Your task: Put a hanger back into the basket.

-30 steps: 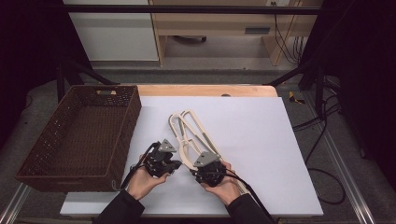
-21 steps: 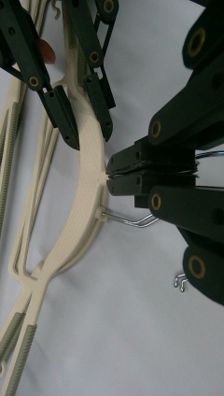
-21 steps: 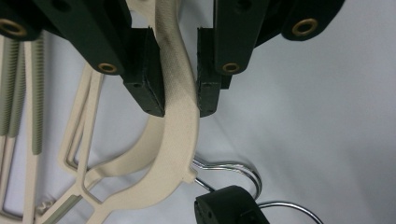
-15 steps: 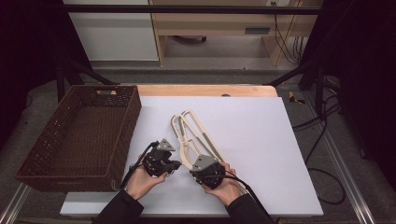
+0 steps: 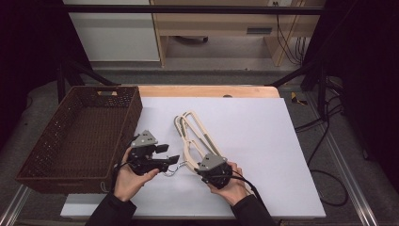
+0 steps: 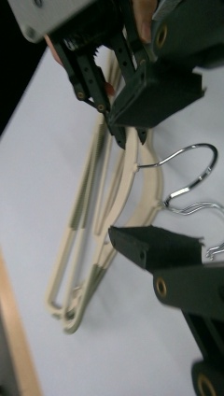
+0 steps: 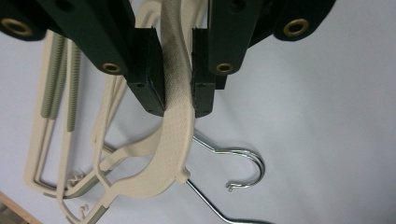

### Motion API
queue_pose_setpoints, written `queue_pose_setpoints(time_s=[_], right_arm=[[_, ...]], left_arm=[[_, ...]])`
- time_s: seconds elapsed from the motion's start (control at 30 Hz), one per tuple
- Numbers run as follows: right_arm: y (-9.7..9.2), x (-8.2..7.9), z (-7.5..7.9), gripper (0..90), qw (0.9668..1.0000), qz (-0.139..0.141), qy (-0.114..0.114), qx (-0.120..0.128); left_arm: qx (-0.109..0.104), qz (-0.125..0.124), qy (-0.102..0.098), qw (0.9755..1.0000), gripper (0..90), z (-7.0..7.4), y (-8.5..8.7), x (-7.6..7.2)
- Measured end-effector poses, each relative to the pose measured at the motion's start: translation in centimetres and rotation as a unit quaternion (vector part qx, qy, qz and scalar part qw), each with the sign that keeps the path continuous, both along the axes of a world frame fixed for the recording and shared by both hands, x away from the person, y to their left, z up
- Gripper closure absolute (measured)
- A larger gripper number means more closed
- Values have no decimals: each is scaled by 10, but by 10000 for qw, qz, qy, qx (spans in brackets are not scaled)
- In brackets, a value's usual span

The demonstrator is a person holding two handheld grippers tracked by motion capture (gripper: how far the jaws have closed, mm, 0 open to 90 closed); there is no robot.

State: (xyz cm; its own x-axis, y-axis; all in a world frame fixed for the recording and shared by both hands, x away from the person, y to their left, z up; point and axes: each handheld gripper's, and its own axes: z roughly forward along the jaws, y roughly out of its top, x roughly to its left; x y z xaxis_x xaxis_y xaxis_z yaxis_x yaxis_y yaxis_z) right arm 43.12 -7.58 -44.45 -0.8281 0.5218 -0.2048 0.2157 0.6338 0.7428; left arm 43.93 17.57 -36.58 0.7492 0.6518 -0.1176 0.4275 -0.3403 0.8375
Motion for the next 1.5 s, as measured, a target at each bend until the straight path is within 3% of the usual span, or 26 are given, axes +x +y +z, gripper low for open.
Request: queue_pose_setpoints(time_s=[0.2,0.43,0.6,0.63,0.73,0.77,0.8,0.97,1.0,1.03,1.07,1.2,1.23,1.3,1.5], right_arm=[[-10,0,9,780,9999,-74,-40,136],[-23,0,21,806,9991,-259,-225,243],[-34,1,28,834,9974,-521,-446,234],[-42,2,32,852,9955,-713,-587,198],[-52,3,36,869,9931,-862,-761,218],[-52,3,36,869,9931,-862,-761,218],[-59,4,39,869,9926,-928,-676,401],[-70,5,44,869,9920,-942,-710,460],[-74,4,49,869,9925,-764,-640,702],[-74,4,49,869,9925,-764,-640,702],[-76,1,55,869,9926,-550,-564,925],[-71,-5,63,870,9921,-106,-354,1199],[-71,-5,63,870,9921,-106,-354,1199],[-65,-7,63,870,9898,234,-119,1403],[-53,-9,60,870,9856,707,233,1518]], left_arm=[[-308,258,-422,9983,210,13,19,-3],[-458,425,-529,9966,165,15,29,-2],[-359,357,-565,9971,156,13,26,-2],[-316,328,-568,9973,149,12,24,-2],[-191,274,-631,9974,148,10,20,-2],[-191,274,-631,9974,148,10,20,-2],[-163,251,-633,9975,148,9,19,-2],[-114,159,-671,9976,148,9,17,-4],[-89,121,-677,9976,148,9,16,-4],[-84,90,-689,9975,148,9,15,-5],[-52,19,-706,9975,149,9,12,-6],[87,-204,-758,9969,153,9,5,-9],[87,-204,-758,9969,152,9,5,-9],[189,-351,-821,9958,150,7,-1,-12],[424,-628,-835,9936,170,2,-12,-13]])
